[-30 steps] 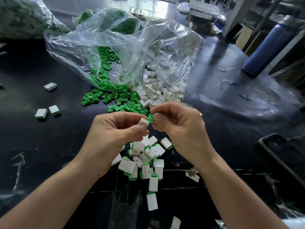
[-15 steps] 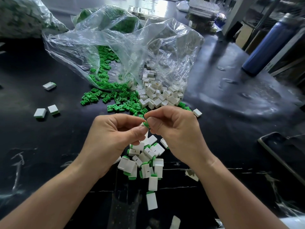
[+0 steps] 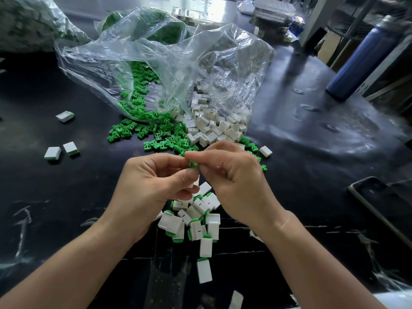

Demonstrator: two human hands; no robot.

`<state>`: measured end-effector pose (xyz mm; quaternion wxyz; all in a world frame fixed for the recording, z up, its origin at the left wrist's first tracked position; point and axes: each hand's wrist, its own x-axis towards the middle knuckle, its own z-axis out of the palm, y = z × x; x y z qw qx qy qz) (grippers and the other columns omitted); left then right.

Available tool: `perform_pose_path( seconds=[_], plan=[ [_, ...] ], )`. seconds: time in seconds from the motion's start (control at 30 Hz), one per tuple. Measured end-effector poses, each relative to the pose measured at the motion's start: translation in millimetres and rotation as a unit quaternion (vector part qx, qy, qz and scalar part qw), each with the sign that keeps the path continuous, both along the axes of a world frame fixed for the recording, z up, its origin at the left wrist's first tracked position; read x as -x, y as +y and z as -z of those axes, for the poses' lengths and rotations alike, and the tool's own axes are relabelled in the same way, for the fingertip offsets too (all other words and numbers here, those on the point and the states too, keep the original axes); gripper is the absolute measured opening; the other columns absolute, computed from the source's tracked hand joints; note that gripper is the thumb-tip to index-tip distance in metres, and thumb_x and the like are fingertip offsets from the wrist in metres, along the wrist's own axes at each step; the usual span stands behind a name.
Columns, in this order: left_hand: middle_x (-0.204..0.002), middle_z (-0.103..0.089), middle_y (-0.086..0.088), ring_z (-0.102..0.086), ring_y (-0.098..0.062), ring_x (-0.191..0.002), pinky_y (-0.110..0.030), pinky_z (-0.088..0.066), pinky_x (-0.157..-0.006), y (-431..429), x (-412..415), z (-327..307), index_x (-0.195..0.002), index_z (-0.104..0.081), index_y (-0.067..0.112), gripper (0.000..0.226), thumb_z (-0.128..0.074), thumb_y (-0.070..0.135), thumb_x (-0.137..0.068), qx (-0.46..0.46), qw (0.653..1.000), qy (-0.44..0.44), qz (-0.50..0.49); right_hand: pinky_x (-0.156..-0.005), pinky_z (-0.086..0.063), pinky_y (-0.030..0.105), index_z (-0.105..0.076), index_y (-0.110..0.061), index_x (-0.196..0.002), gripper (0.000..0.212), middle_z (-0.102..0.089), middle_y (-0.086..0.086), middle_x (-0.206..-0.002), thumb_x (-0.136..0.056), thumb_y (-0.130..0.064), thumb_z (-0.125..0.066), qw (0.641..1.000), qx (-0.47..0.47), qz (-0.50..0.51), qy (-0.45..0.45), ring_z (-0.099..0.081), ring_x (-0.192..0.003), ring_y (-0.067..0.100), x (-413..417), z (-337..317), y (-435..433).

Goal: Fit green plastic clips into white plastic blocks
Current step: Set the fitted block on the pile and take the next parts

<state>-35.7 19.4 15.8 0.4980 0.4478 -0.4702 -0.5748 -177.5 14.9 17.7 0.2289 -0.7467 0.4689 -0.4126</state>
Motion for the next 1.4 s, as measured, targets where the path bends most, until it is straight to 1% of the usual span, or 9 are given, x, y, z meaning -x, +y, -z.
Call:
perform_pose_path(
  seconds=[0.2,0.3,0.4,0.5,0.57,0.73,0.93,1.07,1.4],
  plan=[
    [-0.063,-0.069,-0.015,-0.067,-0.021,-0.053,-0.023,-0.054,-0.048,-0.8,-0.8,0.6,-0.069,-0.071,0.007,0.016,-0.068,0.012,-0.054,0.003,1.000,-0.008,-0.002,-0.064,-0.042,0.011,-0.071,-0.008,-0.103,0.025,-0.054,-0.003,-0.083,-0.085,-0.001,-0.056,1.000,0.000,-0.005,0.013,-0.054,-0.073,0.008,0.4,-1.5,0.4],
    [-0.063,-0.070,-0.012,-0.066,-0.019,-0.056,-0.022,-0.054,-0.050,-0.9,-2.0,-0.4,-0.072,-0.072,0.008,0.020,-0.069,0.016,-0.054,0.039,0.999,-0.010,-0.006,-0.071,-0.050,0.023,-0.067,-0.013,-0.109,0.022,-0.060,-0.007,-0.087,-0.090,-0.015,-0.057,0.989,-0.127,-0.006,-0.076,-0.058,-0.077,0.006,-0.1,-6.3,1.1],
    [-0.067,-0.072,0.000,-0.067,-0.010,-0.062,-0.016,-0.051,-0.054,1.4,-2.5,-2.3,-0.075,-0.074,0.014,0.019,-0.069,0.015,-0.056,0.096,0.995,-0.007,0.003,-0.066,-0.051,0.024,-0.065,-0.010,-0.101,0.049,-0.063,-0.005,-0.077,-0.076,-0.048,-0.048,0.945,-0.274,-0.032,-0.177,-0.060,-0.070,0.005,2.3,-10.8,0.7],
    [-0.073,-0.071,0.001,-0.066,-0.012,-0.068,-0.022,-0.052,-0.061,2.0,-2.7,-0.9,-0.073,-0.075,0.016,0.014,-0.077,0.016,-0.059,0.153,0.987,-0.047,0.014,-0.061,-0.050,0.024,-0.065,-0.003,-0.096,0.063,-0.063,0.003,-0.075,-0.068,-0.056,-0.045,0.907,-0.356,-0.076,-0.212,-0.060,-0.066,0.011,2.3,-14.6,0.3],
    [-0.076,-0.067,-0.003,-0.062,-0.014,-0.068,-0.028,-0.053,-0.062,1.2,-3.6,1.4,-0.074,-0.075,0.018,0.015,-0.078,0.015,-0.060,0.172,0.982,-0.073,0.004,-0.059,-0.049,0.023,-0.066,-0.007,-0.085,0.055,-0.063,0.002,-0.071,-0.068,-0.056,-0.045,0.893,-0.381,-0.101,-0.217,-0.060,-0.064,0.013,1.1,-15.3,1.1],
    [-0.081,-0.065,-0.013,-0.060,-0.033,-0.071,-0.049,-0.050,-0.063,1.6,-4.0,4.6,-0.078,-0.072,0.014,0.016,-0.070,0.013,-0.062,0.194,0.977,-0.092,-0.002,-0.054,-0.045,0.021,-0.061,-0.008,-0.076,0.051,-0.062,0.005,-0.070,-0.070,-0.055,-0.044,0.871,-0.420,-0.145,-0.208,-0.056,-0.058,0.014,0.4,-14.4,2.0],
    [-0.079,-0.061,-0.002,-0.063,-0.025,-0.070,-0.044,-0.055,-0.066,0.1,-5.9,6.1,-0.080,-0.074,0.031,0.020,-0.071,0.021,-0.062,0.199,0.974,-0.106,0.030,-0.051,-0.037,0.018,-0.053,-0.013,-0.069,0.044,-0.050,-0.007,-0.057,-0.072,-0.055,-0.041,0.875,-0.424,-0.122,-0.199,-0.042,-0.052,0.007,-0.8,-11.4,5.3],
    [-0.081,-0.058,-0.001,-0.061,-0.026,-0.068,-0.050,-0.052,-0.061,-0.2,-6.7,7.5,-0.082,-0.073,0.037,0.023,-0.076,0.030,-0.061,0.218,0.965,-0.138,0.042,-0.049,-0.031,0.018,-0.048,-0.017,-0.065,0.037,-0.041,-0.006,-0.060,-0.071,-0.054,-0.042,0.865,-0.439,-0.107,-0.219,-0.035,-0.051,0.006,-5.0,-10.8,7.8],
    [-0.082,-0.059,-0.002,-0.060,-0.012,-0.068,-0.023,-0.052,-0.063,-0.1,-5.4,10.2,-0.081,-0.071,0.028,0.019,-0.075,0.024,-0.063,0.252,0.954,-0.159,0.020,-0.044,-0.026,0.014,-0.045,-0.018,-0.063,0.036,-0.033,-0.005,-0.061,-0.088,-0.044,-0.042,0.862,-0.438,-0.085,-0.241,-0.027,-0.050,0.006,-8.4,-11.3,10.8]
  ],
)
